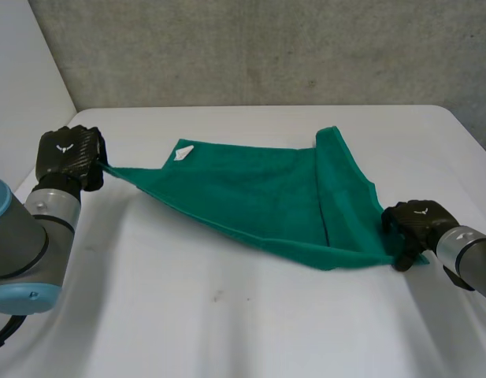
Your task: Fold the towel.
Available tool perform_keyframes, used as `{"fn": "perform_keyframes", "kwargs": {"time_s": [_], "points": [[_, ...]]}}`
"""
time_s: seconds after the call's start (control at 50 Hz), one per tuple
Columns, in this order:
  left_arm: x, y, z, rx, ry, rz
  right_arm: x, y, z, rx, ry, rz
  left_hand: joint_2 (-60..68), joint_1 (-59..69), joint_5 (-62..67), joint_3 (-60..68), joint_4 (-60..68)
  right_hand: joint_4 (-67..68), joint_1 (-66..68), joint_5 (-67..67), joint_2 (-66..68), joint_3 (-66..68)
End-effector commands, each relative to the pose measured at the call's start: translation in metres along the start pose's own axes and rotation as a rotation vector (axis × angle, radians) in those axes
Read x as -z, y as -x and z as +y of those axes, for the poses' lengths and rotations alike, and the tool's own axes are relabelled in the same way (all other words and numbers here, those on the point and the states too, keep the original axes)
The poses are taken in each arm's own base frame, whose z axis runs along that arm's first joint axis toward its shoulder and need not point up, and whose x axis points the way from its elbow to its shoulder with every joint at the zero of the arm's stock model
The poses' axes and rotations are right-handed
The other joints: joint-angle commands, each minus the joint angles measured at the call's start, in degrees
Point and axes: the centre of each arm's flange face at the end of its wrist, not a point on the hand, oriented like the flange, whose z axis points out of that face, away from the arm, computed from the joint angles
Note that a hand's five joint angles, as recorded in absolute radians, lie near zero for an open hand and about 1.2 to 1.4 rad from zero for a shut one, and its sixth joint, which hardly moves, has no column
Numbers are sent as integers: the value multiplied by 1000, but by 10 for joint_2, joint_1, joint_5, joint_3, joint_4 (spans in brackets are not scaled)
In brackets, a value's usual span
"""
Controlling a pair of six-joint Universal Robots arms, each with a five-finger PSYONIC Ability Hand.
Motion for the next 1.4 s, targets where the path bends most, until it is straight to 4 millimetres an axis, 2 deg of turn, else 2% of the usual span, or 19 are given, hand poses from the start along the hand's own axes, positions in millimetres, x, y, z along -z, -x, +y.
{"fn": "perform_keyframes", "kwargs": {"time_s": [0.02, 0.06, 0.1, 0.12, 0.28, 0.4, 0.54, 0.76, 0.9, 0.92, 0.96, 1.0, 1.08, 1.2, 1.22, 1.24, 1.28, 1.32, 1.4], "points": [[0, 0, 1, -1, 2, 0, -5, -3, -4, 0, -15, 10, 112, 141, 126, 117, 115, 123, 180, 133, 129, 122], [0, 0, 3, -3, 8, 1, -7, -2, -9, 6, -32, 8, 112, 141, 126, 117, 115, 280, 337, 290, 286, 279], [0, 0, 3, -4, 9, 0, -7, -1, -12, 8, -38, 5, 112, 141, 126, 117, 115, 332, 389, 342, 337, 331], [0, -1, 3, -4, 8, 1, -8, 2, -16, 13, -50, 0, 112, 141, 126, 117, 115, 465, 521, 475, 470, 463], [0, 0, 2, -4, 8, 0, -9, 3, -15, -3, -30, -14, 112, 141, 126, 117, 115, 466, 522, 476, 471, 464], [2, 0, 2, -4, 13, -1, 7, 1, -26, -7, -19, -20, 112, 141, 126, 117, 115, 466, 522, 476, 471, 464], [2, 0, 2, -4, 12, 1, 11, 8, -18, -27, 22, -57, 112, 141, 126, 117, 115, 104, 160, 113, 109, 102], [1, 0, 3, -4, 14, -1, 1, 10, -6, -25, 61, -64, 112, 141, 126, 117, 115, 86, 143, 96, 92, 85], [1, -1, 4, -7, 17, 2, -1, 8, -7, -34, 53, -64, 112, 141, 126, 117, 115, 120, 176, 130, 125, 118], [1, -1, 4, -7, 18, 2, -2, 8, -7, -32, 50, -60, 112, 141, 126, 117, 115, 155, 212, 165, 160, 154], [1, -1, 4, -7, 18, 2, -4, 6, -9, -31, 38, -47, 112, 141, 126, 117, 115, 388, 445, 398, 394, 387], [1, -1, 4, -7, 18, 2, -5, 4, -9, -33, 34, -42, 112, 141, 126, 117, 115, 465, 522, 475, 471, 464], [2, 0, 3, -7, 21, -1, -8, -2, -15, -16, -8, 3, 112, 141, 126, 117, 115, 466, 522, 476, 471, 464], [9, -1, 3, -8, 65, 12, 29, -20, -63, 34, -128, 116, 112, 141, 126, 117, 115, 466, 522, 476, 471, 464], [9, -1, 3, -8, 65, 12, 29, -20, -63, 34, -129, 116, 112, 141, 126, 117, 115, 466, 522, 476, 471, 464], [12, -1, 0, -8, 81, 17, 47, -21, -75, 45, -147, 125, 112, 141, 126, 117, 115, 466, 522, 476, 471, 464], [20, 2, -12, -8, 96, 19, 54, -20, -80, 50, -152, 126, 112, 141, 126, 117, 115, 466, 522, 476, 471, 464], [26, 4, -22, -8, 107, 23, 88, -20, -99, 96, -162, 136, 112, 141, 126, 117, 115, 466, 522, 476, 471, 464], [50, 13, -51, -8, 141, 20, 125, -21, -102, 237, -80, 145, 112, 141, 126, 117, 115, 466, 522, 476, 471, 464]]}}
